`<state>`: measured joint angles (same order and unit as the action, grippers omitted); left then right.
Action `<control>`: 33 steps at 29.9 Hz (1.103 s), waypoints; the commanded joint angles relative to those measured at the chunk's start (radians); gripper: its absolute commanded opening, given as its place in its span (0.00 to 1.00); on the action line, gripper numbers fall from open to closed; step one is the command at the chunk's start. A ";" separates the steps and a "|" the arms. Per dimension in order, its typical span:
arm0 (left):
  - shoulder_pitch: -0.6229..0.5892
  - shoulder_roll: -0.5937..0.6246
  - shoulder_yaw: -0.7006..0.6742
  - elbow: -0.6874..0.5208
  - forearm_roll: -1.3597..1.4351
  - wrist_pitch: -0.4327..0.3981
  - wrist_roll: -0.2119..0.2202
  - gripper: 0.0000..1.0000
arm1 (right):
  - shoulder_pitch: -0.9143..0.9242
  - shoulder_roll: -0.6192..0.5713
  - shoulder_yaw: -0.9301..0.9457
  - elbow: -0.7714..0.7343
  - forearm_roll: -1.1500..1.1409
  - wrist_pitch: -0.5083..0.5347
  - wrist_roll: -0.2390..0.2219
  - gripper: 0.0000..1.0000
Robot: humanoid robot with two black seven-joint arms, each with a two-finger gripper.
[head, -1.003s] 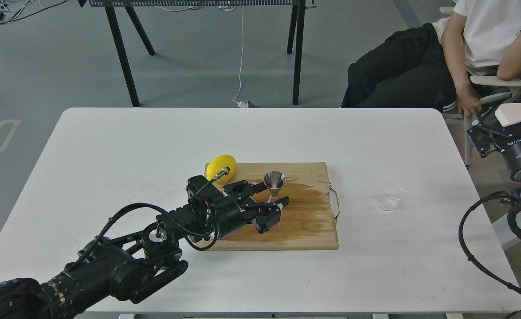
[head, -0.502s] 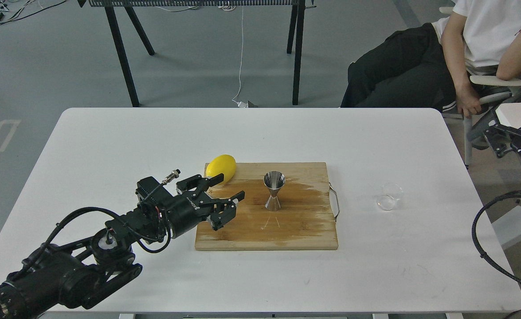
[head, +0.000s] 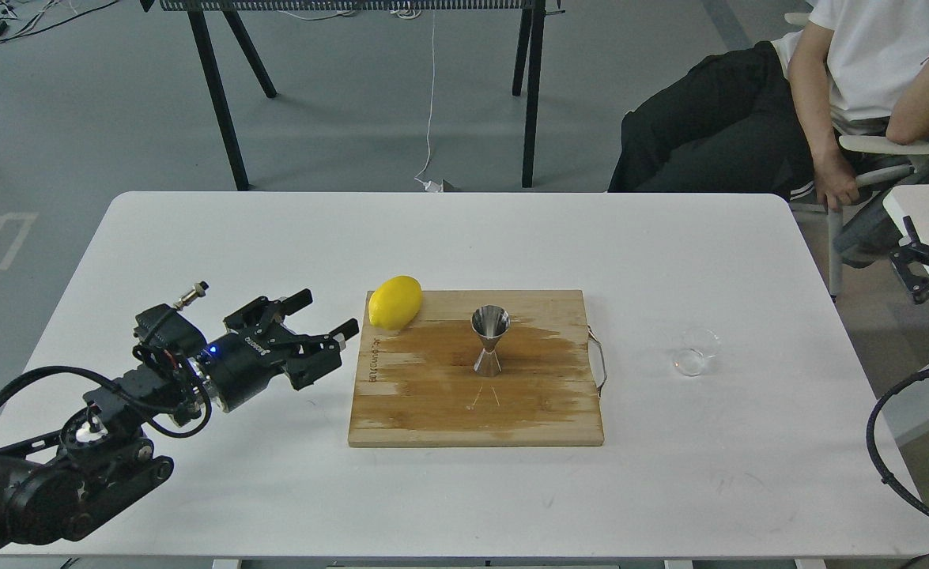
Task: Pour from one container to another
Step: 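Open the left gripper and withdraw it to the rest pose, then move the right gripper to the clear glass cup and grasp it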
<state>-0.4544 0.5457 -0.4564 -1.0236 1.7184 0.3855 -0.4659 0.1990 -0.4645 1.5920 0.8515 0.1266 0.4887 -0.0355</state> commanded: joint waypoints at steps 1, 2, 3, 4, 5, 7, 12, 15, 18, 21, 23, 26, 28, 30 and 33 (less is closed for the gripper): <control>-0.050 -0.003 -0.010 -0.001 -0.241 -0.049 -0.002 0.99 | -0.053 -0.005 0.002 0.064 0.077 0.000 -0.001 1.00; -0.064 -0.007 -0.024 -0.001 -0.313 -0.077 -0.002 0.99 | -0.058 -0.003 -0.003 0.063 0.077 0.000 -0.001 1.00; -0.076 -0.010 -0.043 -0.001 -0.380 -0.106 -0.002 0.99 | -0.059 0.000 -0.006 0.064 0.077 0.000 -0.001 1.00; -0.089 -0.012 -0.076 -0.001 -0.464 -0.146 -0.002 1.00 | -0.064 0.004 -0.007 0.066 0.077 0.000 -0.001 1.00; -0.098 -0.012 -0.108 0.000 -0.540 -0.190 -0.002 1.00 | -0.075 0.007 -0.006 0.075 0.084 0.000 -0.001 1.00; -0.122 -0.012 -0.187 0.019 -0.717 -0.305 0.006 1.00 | -0.121 0.009 0.005 0.142 0.097 -0.016 0.000 1.00; -0.142 -0.012 -0.329 0.095 -1.142 -0.493 0.009 1.00 | -0.240 0.013 0.009 0.408 0.162 -0.277 0.000 1.00; -0.165 -0.012 -0.355 0.144 -1.372 -0.626 0.009 1.00 | -0.274 0.044 0.002 0.432 0.194 -0.283 -0.001 1.00; -0.175 -0.012 -0.364 0.189 -1.587 -0.720 0.012 1.00 | -0.297 0.078 -0.015 0.428 0.197 -0.266 -0.029 1.00; -0.175 -0.012 -0.363 0.194 -1.723 -0.746 0.012 1.00 | -0.337 0.131 -0.015 0.409 0.194 -0.214 -0.128 1.00; -0.172 -0.013 -0.363 0.194 -1.757 -0.746 0.012 1.00 | -0.345 0.197 -0.015 0.400 0.193 -0.174 -0.156 1.00; -0.173 -0.020 -0.363 0.194 -1.760 -0.744 0.010 1.00 | -0.343 0.248 -0.017 0.379 0.189 -0.174 -0.161 1.00; -0.176 -0.026 -0.363 0.194 -1.760 -0.740 0.012 1.00 | -0.337 0.262 -0.042 0.342 0.186 -0.182 -0.158 1.00; -0.185 -0.027 -0.363 0.194 -1.760 -0.740 0.010 1.00 | -0.326 0.279 -0.092 0.298 0.186 -0.202 -0.152 1.00; -0.198 -0.026 -0.363 0.194 -1.760 -0.738 0.012 1.00 | -0.305 0.287 -0.127 0.233 0.186 -0.231 -0.149 1.00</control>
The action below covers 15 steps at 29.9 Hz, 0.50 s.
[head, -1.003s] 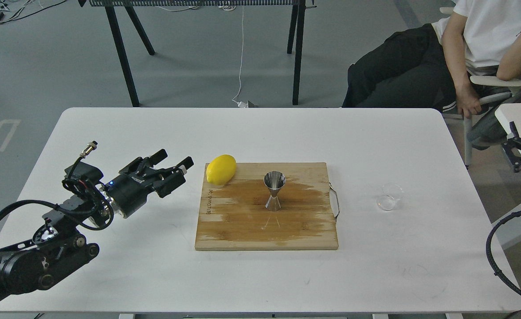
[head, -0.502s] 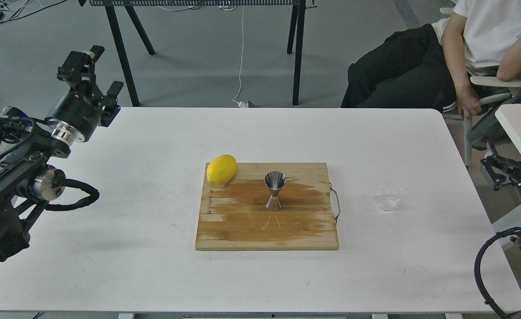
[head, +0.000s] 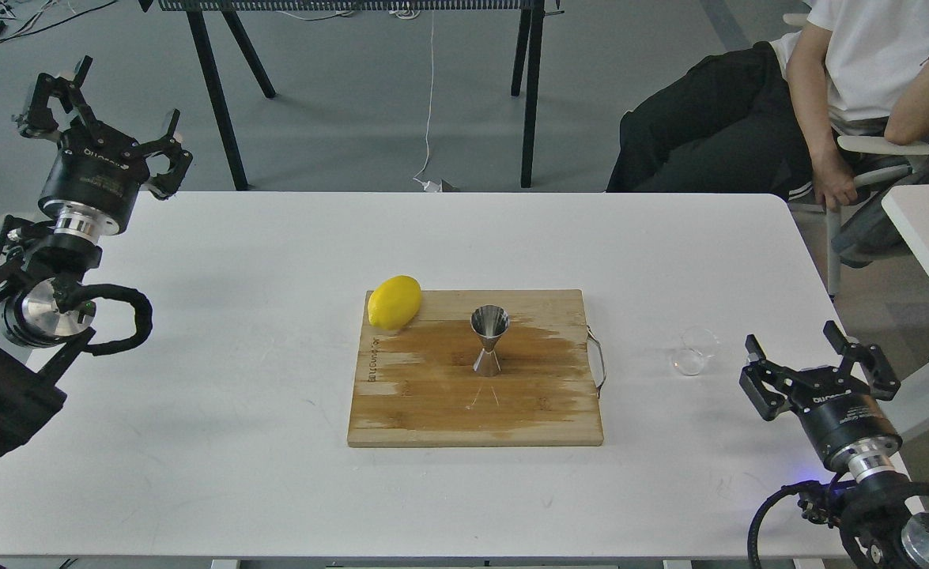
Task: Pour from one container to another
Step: 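Move the right gripper to the clear glass cup and grasp it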
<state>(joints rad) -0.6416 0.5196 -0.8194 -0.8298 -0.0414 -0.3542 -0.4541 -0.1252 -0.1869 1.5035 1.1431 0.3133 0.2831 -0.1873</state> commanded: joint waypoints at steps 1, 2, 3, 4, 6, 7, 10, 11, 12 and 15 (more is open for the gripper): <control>-0.010 0.002 0.000 0.000 0.000 0.000 0.000 1.00 | 0.025 0.009 -0.046 -0.074 0.000 -0.027 0.000 1.00; -0.010 0.002 0.000 0.000 0.000 0.000 -0.001 1.00 | 0.029 0.009 -0.060 -0.083 0.000 -0.030 -0.007 1.00; -0.010 0.004 0.000 0.000 0.000 0.000 0.000 1.00 | 0.032 0.009 -0.075 -0.086 0.001 -0.033 -0.009 0.99; -0.010 0.005 0.000 0.000 0.000 0.000 -0.001 1.00 | 0.039 0.009 -0.087 -0.088 0.006 -0.048 -0.009 0.99; -0.010 0.007 0.002 0.000 0.000 0.003 -0.001 1.00 | 0.050 0.009 -0.098 -0.083 0.010 -0.109 -0.012 1.00; -0.010 0.007 0.002 0.000 0.000 0.003 -0.001 1.00 | 0.053 0.010 -0.097 -0.082 0.013 -0.137 -0.014 1.00; -0.010 0.011 0.000 -0.003 0.000 0.003 -0.001 1.00 | 0.059 0.017 -0.097 -0.054 0.026 -0.217 -0.014 1.00; -0.010 0.011 -0.001 -0.003 0.000 0.003 -0.001 1.00 | 0.065 0.020 -0.097 -0.046 0.035 -0.258 -0.014 1.00; -0.010 0.013 -0.001 -0.003 0.000 0.004 -0.001 1.00 | 0.076 0.020 -0.098 -0.045 0.040 -0.304 -0.014 1.00; -0.010 0.011 -0.001 -0.003 0.000 0.004 -0.001 1.00 | 0.145 0.014 -0.101 -0.051 0.038 -0.445 -0.015 1.00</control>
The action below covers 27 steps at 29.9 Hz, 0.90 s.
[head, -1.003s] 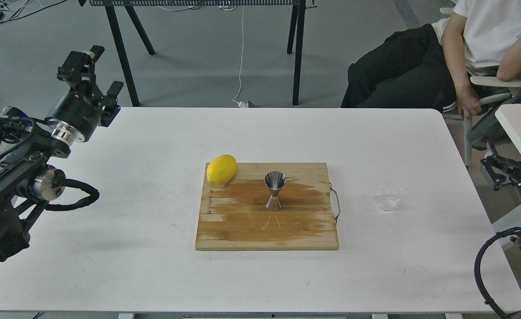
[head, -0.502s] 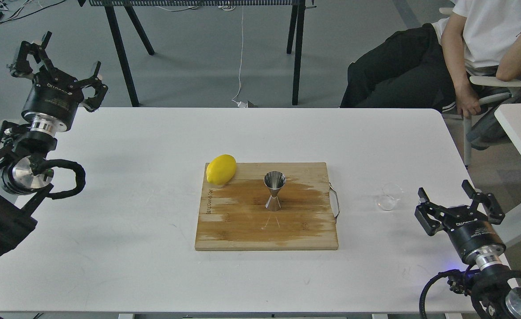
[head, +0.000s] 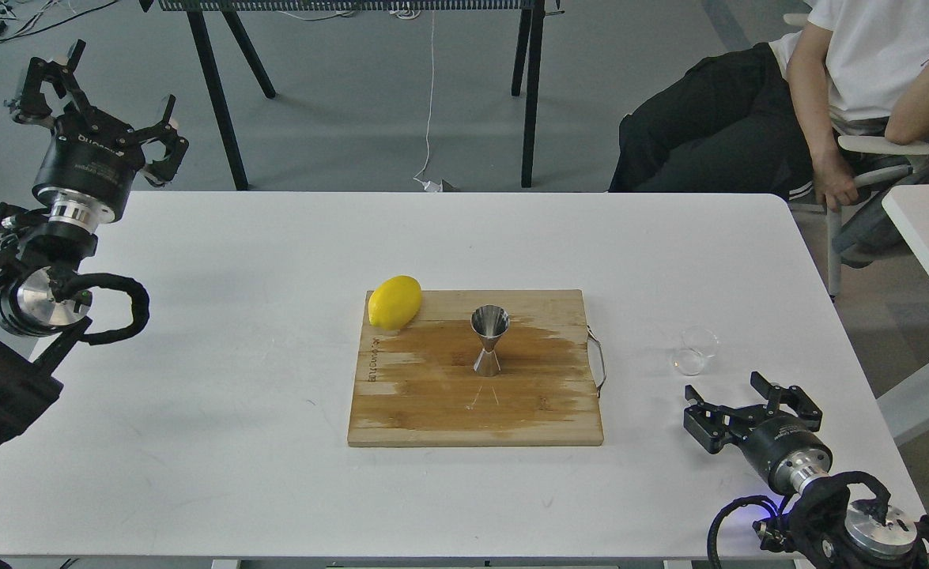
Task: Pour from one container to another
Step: 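Move the right gripper to the clear glass cup and grasp it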
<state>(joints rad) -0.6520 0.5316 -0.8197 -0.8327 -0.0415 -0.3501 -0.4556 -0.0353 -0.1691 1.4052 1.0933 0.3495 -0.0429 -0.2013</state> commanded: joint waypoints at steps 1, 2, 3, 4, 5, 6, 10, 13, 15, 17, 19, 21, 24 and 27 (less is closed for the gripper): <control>0.000 -0.001 -0.001 0.000 0.000 0.002 0.000 1.00 | 0.066 -0.004 -0.003 -0.001 0.002 -0.133 -0.001 1.00; 0.000 -0.002 -0.001 0.000 0.000 0.002 -0.002 1.00 | 0.072 -0.004 -0.003 -0.001 0.002 -0.133 -0.004 1.00; 0.000 -0.002 0.001 0.000 0.000 0.002 -0.002 1.00 | 0.075 -0.004 -0.002 -0.001 0.002 -0.133 -0.006 1.00; 0.000 -0.004 0.001 -0.002 0.000 0.003 -0.002 1.00 | 0.078 -0.004 -0.002 -0.003 0.002 -0.133 -0.006 1.00; 0.000 -0.004 0.001 -0.002 0.000 0.003 -0.002 1.00 | 0.081 -0.006 -0.002 -0.003 0.000 -0.133 -0.006 1.00; 0.000 -0.004 0.001 -0.002 0.000 0.003 -0.002 1.00 | 0.092 -0.006 -0.003 -0.004 -0.001 -0.133 -0.006 1.00; 0.000 -0.001 0.001 -0.002 0.000 0.003 -0.002 1.00 | 0.112 -0.006 -0.003 -0.021 -0.003 -0.127 -0.004 1.00; 0.000 0.001 0.001 -0.002 0.000 0.002 -0.003 1.00 | 0.118 -0.004 -0.003 -0.030 -0.003 -0.115 -0.006 0.98; 0.002 0.001 0.001 -0.002 0.000 0.002 -0.006 1.00 | 0.129 -0.003 -0.005 -0.036 -0.004 -0.114 -0.006 0.97; 0.002 0.001 0.001 -0.002 0.000 0.003 -0.008 1.00 | 0.141 0.000 -0.005 -0.065 -0.004 -0.110 -0.004 0.96; 0.000 -0.001 0.001 -0.002 0.000 0.003 -0.009 1.00 | 0.166 0.003 -0.005 -0.108 -0.003 -0.106 -0.006 0.95; 0.002 -0.002 0.001 -0.002 0.000 0.005 -0.009 1.00 | 0.183 0.003 -0.008 -0.128 -0.003 -0.104 -0.006 0.94; 0.002 -0.005 0.002 -0.002 0.000 0.010 -0.009 1.00 | 0.186 0.022 -0.008 -0.133 -0.003 -0.103 -0.003 0.91; 0.002 -0.010 0.002 -0.002 0.000 0.011 -0.009 1.00 | 0.186 0.026 -0.008 -0.138 -0.004 -0.100 0.003 0.81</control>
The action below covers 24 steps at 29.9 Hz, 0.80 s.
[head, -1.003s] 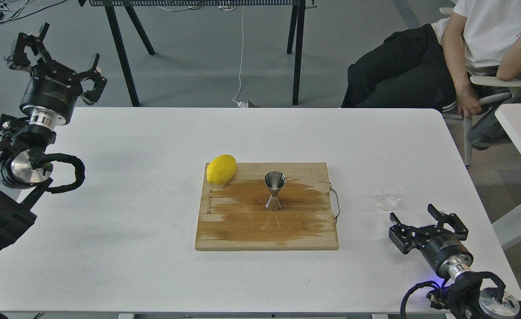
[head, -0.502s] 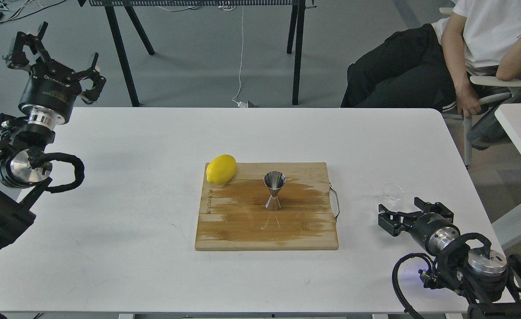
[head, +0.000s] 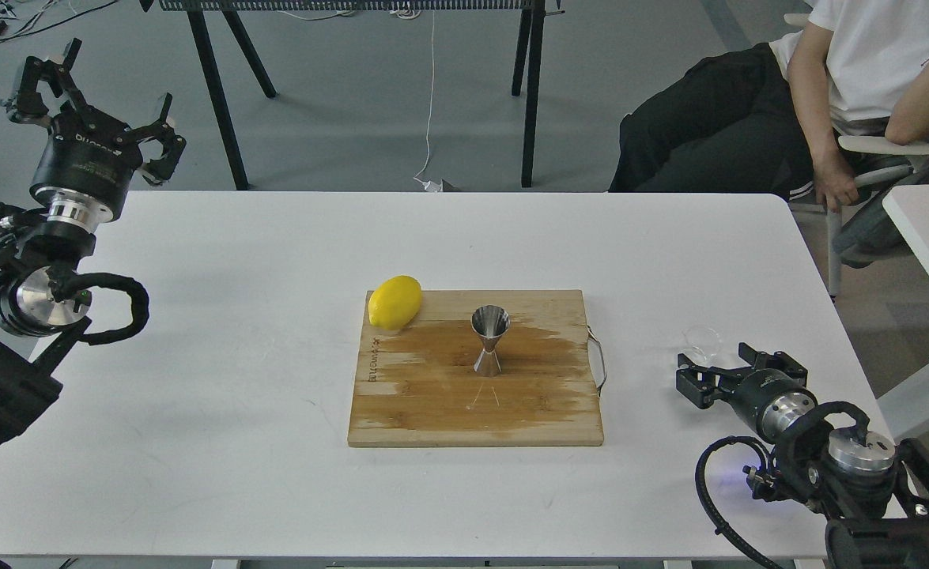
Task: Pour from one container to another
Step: 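Move the right gripper to the clear glass cup and grasp it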
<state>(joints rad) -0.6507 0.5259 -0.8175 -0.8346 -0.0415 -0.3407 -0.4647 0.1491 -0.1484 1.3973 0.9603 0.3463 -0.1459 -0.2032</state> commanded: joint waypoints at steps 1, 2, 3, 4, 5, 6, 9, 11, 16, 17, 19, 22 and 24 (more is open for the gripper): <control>-0.001 -0.004 0.000 0.000 0.000 0.002 0.000 1.00 | 0.001 0.006 0.000 -0.005 -0.001 0.003 0.005 0.77; 0.000 -0.004 0.000 0.000 0.000 0.002 0.000 1.00 | 0.001 0.006 0.000 -0.005 0.000 0.003 0.005 0.73; 0.000 -0.004 0.000 0.000 0.000 0.002 0.000 1.00 | 0.001 0.006 0.000 -0.005 0.000 0.003 0.005 0.69; 0.000 -0.004 0.000 0.000 0.000 0.002 0.000 1.00 | 0.001 0.006 0.000 -0.005 0.000 0.003 0.005 0.65; -0.001 -0.004 0.000 0.000 0.000 0.002 0.000 1.00 | 0.001 0.006 0.000 -0.005 0.000 0.003 0.004 0.58; -0.001 -0.004 0.000 0.000 0.000 0.002 0.000 1.00 | 0.001 0.006 0.002 -0.005 0.000 0.003 0.004 0.52; -0.001 -0.004 -0.002 0.000 0.000 0.002 0.000 1.00 | 0.003 0.006 0.002 -0.005 0.000 0.003 -0.001 0.41; -0.001 -0.004 0.000 0.000 0.000 0.002 0.000 1.00 | 0.003 0.006 0.002 -0.003 0.000 0.003 -0.002 0.41; -0.001 -0.003 0.000 0.000 0.000 0.002 0.000 1.00 | 0.001 0.004 -0.001 0.008 0.000 0.005 -0.002 0.36; -0.001 -0.001 0.000 0.000 0.000 0.003 0.000 1.00 | 0.001 0.003 -0.001 0.008 0.000 0.005 -0.002 0.34; -0.001 0.000 -0.002 0.000 0.000 0.003 0.000 1.00 | 0.003 0.001 -0.007 0.009 -0.003 0.005 -0.004 0.33; -0.001 0.000 -0.002 0.000 0.000 0.003 0.000 1.00 | 0.006 -0.003 -0.049 0.011 -0.003 0.011 -0.004 0.33; -0.001 0.000 -0.002 0.000 0.000 0.003 0.000 1.00 | 0.009 -0.005 -0.073 0.020 -0.003 0.035 -0.005 0.31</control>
<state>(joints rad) -0.6520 0.5257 -0.8190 -0.8345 -0.0413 -0.3376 -0.4648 0.1527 -0.1506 1.3577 0.9703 0.3439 -0.1359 -0.2071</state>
